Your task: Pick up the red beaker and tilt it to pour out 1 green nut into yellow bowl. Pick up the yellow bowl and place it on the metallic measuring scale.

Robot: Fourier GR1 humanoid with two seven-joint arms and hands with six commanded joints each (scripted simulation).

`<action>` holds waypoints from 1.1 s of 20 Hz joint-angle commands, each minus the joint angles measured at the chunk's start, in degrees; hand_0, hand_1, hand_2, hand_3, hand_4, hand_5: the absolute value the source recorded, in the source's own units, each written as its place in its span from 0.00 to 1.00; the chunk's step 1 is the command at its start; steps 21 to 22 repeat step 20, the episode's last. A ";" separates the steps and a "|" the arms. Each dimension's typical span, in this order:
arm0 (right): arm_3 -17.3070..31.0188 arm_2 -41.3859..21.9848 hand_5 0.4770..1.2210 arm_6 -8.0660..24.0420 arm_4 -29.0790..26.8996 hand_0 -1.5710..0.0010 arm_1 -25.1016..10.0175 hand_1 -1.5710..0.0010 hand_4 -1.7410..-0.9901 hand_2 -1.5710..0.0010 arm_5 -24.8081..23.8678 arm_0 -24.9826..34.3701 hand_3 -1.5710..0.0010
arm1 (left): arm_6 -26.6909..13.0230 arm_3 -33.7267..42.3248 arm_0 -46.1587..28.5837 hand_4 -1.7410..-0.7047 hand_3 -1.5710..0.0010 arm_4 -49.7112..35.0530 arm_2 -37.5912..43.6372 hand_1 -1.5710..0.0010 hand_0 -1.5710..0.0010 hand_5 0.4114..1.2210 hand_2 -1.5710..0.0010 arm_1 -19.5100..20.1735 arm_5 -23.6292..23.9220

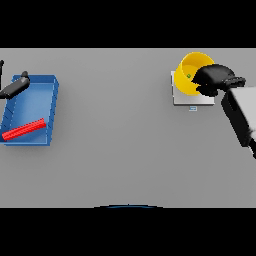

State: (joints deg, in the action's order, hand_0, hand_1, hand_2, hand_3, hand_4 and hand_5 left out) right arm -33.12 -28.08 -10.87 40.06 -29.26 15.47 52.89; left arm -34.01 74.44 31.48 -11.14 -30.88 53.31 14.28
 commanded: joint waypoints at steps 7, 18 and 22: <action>4.69 0.47 0.68 -1.05 -1.41 0.38 0.61 0.45 0.32 0.39 1.76 1.94 0.51 | -0.31 -1.03 0.45 0.89 1.00 0.16 -0.32 1.00 1.00 0.41 1.00 -0.85 -0.16; 9.11 -1.10 0.35 -4.66 0.43 0.95 1.86 0.95 0.55 0.89 2.82 4.18 0.75 | 0.54 -2.92 1.27 0.89 1.00 0.27 -0.41 1.00 1.00 0.40 1.00 -2.43 -0.15; 9.22 -1.30 0.34 -4.11 0.67 0.97 2.09 0.97 0.58 0.93 3.14 4.52 0.78 | 0.51 -2.86 1.23 0.89 1.00 0.17 -0.27 1.00 1.00 0.40 1.00 -1.93 -0.47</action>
